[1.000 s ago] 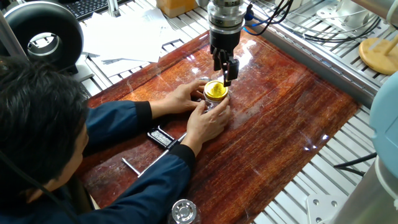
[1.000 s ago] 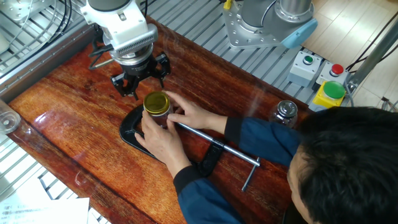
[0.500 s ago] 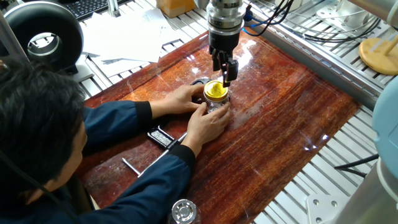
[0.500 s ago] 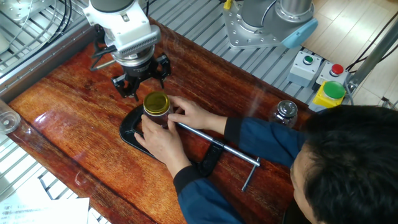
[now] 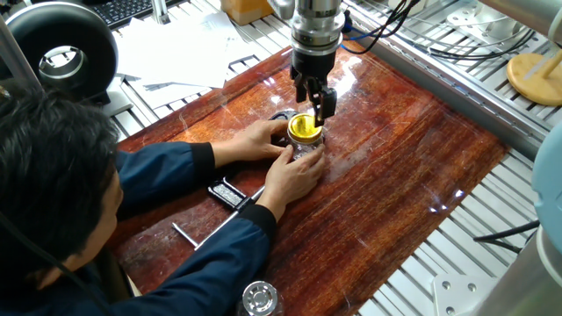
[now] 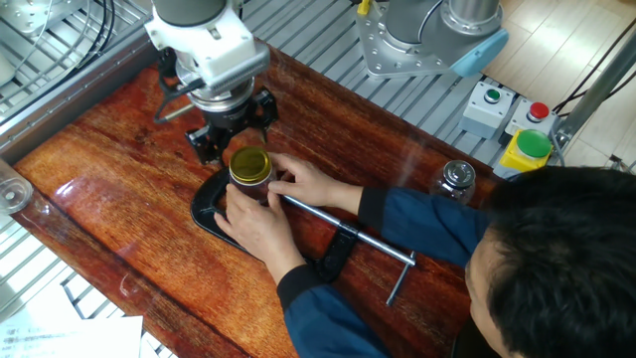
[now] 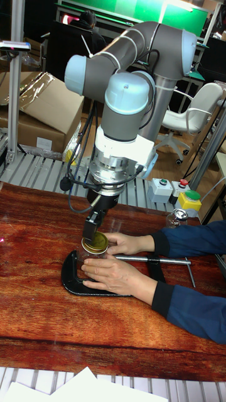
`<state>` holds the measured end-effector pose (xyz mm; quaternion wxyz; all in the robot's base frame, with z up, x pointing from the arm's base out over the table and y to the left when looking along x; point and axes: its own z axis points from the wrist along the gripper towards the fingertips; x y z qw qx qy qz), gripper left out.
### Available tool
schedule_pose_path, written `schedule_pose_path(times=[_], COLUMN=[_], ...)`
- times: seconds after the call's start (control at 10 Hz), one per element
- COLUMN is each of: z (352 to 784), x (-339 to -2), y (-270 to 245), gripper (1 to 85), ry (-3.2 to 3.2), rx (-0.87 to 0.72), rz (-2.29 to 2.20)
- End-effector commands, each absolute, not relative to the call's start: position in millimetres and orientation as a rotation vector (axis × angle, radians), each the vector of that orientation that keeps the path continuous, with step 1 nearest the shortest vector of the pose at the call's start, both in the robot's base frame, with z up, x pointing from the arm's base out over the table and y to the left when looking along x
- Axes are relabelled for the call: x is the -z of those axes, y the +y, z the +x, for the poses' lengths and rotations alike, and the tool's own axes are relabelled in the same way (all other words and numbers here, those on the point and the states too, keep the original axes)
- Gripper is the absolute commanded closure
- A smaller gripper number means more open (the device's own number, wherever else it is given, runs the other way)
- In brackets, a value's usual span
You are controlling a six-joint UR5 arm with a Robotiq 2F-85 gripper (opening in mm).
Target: Screw the lid onto the jar
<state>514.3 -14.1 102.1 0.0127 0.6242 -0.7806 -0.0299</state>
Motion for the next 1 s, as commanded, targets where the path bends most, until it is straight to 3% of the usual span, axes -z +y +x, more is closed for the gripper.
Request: schedule_pose_path(times=[0.0,0.9], z=[519,514], x=[-96,-73], y=[-10,-3], gripper=[8.7,6.3], ry=[-2.303,-2.265], rx=[0.042,0.084], rz=[2.128,2.223])
